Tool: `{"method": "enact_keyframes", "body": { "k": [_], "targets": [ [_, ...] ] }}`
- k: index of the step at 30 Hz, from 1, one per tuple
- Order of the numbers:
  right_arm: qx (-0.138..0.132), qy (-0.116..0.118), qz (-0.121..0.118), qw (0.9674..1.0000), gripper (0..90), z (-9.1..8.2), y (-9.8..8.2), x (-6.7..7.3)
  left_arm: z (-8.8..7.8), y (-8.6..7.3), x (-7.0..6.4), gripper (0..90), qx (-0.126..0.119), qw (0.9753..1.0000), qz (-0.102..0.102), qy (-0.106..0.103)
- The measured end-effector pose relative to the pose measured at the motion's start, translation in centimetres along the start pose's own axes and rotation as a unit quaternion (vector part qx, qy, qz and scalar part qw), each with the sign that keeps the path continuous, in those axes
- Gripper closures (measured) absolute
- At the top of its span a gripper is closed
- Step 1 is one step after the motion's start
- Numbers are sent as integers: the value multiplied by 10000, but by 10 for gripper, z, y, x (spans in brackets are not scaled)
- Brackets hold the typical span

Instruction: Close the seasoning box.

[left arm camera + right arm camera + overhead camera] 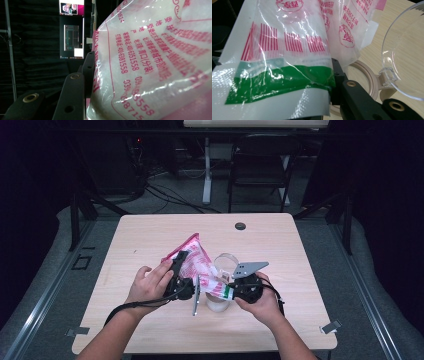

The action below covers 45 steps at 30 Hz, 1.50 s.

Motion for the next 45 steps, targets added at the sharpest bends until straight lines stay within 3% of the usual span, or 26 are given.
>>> {"method": "enact_keyframes", "body": {
  "k": [45],
  "targets": [
    [-55, -43, 57, 10000, 900, -2, 0, -3, -5, 5, 7, 626, -13, 9996, 155, 249]
  ]
}}
Point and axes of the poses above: each handheld gripper's, and its own axes: z roughly forward along the jaws, y roughly out of its top, x roughly to its left, the point moved 9 cm from there along z, roughly forward along the jaws
